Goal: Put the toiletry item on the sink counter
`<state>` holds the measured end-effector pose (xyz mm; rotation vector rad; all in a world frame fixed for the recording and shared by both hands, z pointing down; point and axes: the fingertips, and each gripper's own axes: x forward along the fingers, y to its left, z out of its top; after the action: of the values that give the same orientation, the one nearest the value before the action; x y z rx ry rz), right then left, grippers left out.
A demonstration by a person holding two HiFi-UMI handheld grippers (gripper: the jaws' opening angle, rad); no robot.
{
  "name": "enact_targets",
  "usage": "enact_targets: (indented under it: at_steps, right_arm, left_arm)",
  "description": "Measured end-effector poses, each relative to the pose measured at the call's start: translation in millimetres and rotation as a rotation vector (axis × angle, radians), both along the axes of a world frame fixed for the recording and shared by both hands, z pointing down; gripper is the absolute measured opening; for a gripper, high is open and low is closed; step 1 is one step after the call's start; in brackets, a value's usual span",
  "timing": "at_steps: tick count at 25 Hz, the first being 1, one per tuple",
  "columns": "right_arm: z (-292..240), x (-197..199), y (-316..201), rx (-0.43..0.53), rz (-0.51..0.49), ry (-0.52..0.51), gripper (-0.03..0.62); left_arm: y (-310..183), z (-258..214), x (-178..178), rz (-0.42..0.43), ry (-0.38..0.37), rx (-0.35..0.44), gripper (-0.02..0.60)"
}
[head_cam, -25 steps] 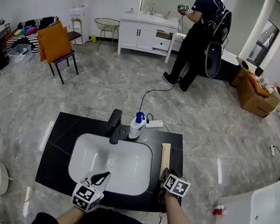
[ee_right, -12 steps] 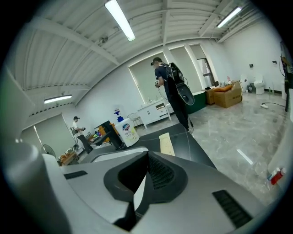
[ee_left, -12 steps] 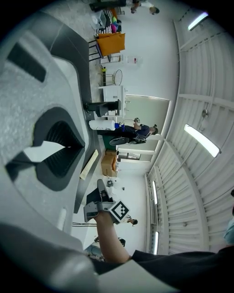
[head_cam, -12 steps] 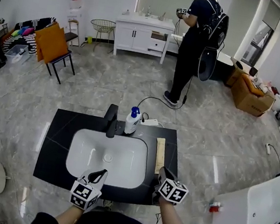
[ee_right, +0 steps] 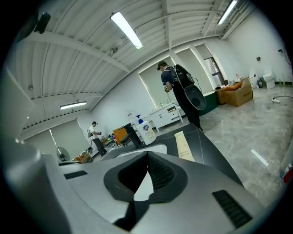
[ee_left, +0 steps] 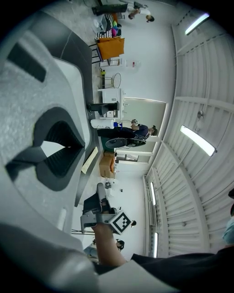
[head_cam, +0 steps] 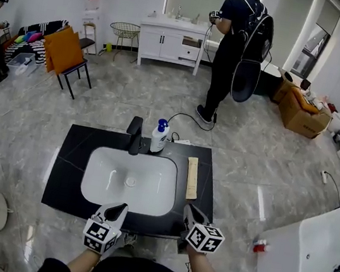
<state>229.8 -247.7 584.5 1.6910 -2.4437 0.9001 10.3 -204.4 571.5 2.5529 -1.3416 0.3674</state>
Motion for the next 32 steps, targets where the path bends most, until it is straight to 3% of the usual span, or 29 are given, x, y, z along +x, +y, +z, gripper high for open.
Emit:
enact_targets:
  at_steps: [17, 32]
  right_arm:
    - [-2, -8, 96, 0.015, -0.104, 0.034, 0.000]
    - [-3, 1, 131, 0.013, -0.135, 0.074, -0.001]
  left_arm:
    - [77, 11, 22, -0.013, 0.001, -0.011, 0.009]
    - [97, 10, 38, -0.035, -0.016, 0.006, 0.009]
